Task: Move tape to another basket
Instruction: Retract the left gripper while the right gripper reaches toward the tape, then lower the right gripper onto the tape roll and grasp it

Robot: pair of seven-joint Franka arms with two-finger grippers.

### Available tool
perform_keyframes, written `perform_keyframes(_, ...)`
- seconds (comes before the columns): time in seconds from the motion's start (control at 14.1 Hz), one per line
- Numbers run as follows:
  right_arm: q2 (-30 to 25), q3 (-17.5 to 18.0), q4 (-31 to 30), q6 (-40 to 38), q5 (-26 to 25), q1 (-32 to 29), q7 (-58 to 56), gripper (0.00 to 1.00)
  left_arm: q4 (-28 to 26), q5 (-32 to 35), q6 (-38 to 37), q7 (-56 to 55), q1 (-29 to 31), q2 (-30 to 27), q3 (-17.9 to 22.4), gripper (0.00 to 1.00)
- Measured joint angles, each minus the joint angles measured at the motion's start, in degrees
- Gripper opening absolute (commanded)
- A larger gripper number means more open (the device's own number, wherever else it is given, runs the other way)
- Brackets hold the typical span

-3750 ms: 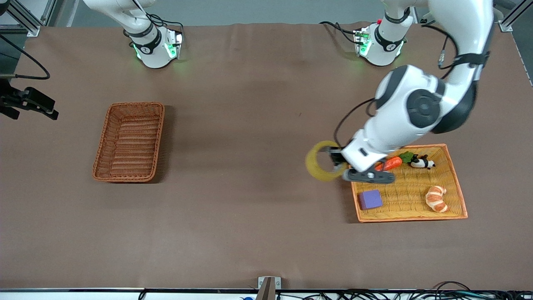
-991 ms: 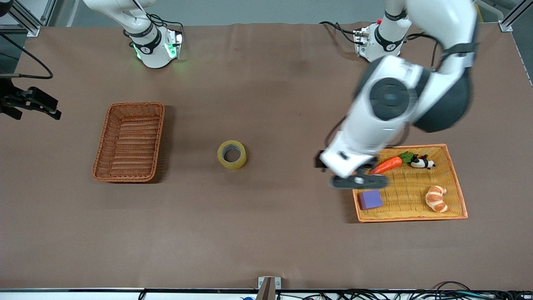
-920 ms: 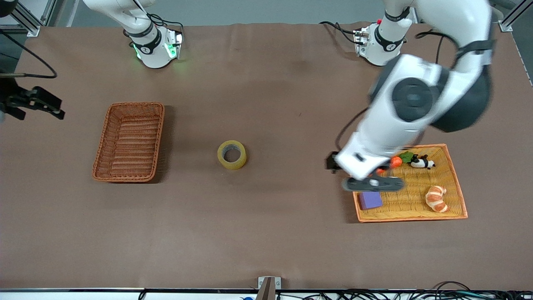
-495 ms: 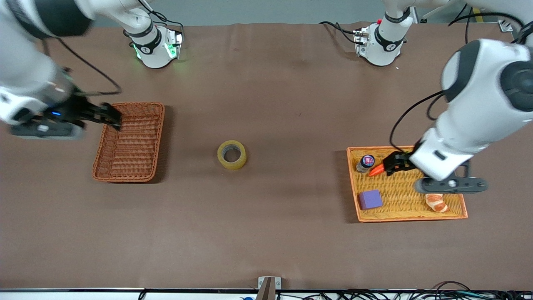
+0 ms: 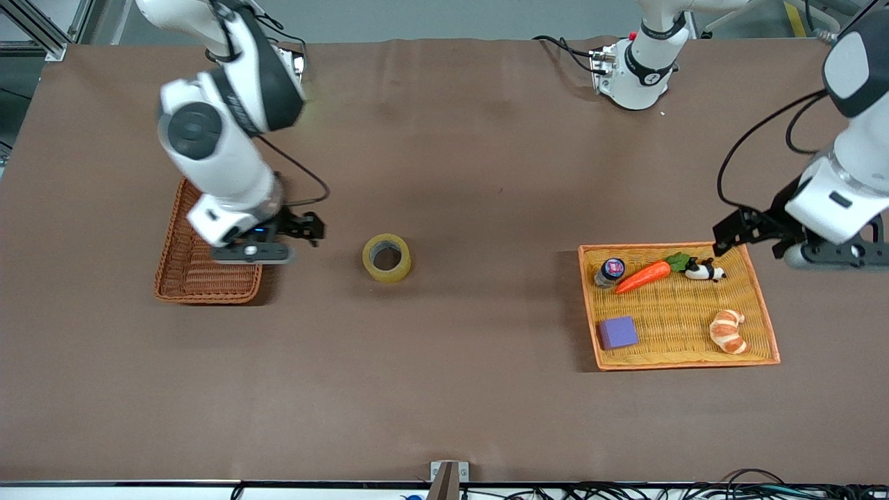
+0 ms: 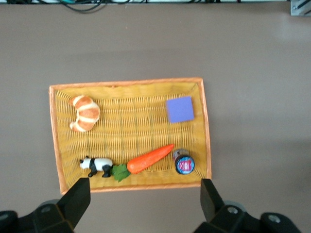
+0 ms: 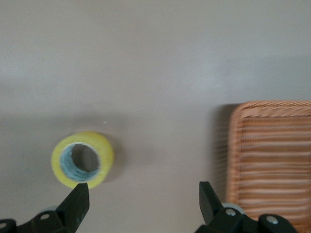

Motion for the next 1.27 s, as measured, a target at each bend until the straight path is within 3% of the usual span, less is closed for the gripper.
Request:
perform_keyframes(0.21,4.34,5.49,-2.66,5.55,-3.29,0.77,8.75,1.0,-4.19,0.44,-0.47,0.03,-0.06,-3.58,-0.17,1.0)
perform_keyframes(0.42,10.11,8.2,-3.17,11.09,-7.4,1.25,14.1,1.0,-5.71,0.51,-0.9,0.03,-0.02,-5.09,-0.19,1.0)
perform_keyframes(0.78,15.42,8.5,-3.18,15.64,-10.21,2.5,14.44,1.0,-9.73,0.58,-1.01,0.29,3.39,-8.2,-4.05,1.0)
perform_keyframes(1.27,17.2,7.98,-3.35,17.23,-12.12,1.8,14.55,1.0,-10.11,0.83,-1.01,0.28,3.48,-8.37,-4.28,1.0)
